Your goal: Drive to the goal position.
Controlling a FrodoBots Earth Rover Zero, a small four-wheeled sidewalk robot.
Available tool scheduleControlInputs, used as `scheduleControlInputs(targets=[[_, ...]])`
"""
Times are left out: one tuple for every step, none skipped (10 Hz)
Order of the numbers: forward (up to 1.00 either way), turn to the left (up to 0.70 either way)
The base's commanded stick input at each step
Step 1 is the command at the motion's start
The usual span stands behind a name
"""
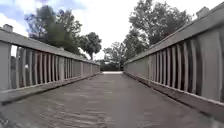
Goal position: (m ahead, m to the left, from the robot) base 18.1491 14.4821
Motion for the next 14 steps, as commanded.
scheduleControlInputs(targets=[[1.00,0.00],[1.00,0.00],[1.00,0.00],[1.00,0.00],[1.00,0.00],[1.00,0.00],[1.00,0.00],[1.00,0.00],[1.00,0.00],[1.00,0.00],[1.00,0.00],[1.00,0.00],[1.00,0.00],[1.00,0.00]])
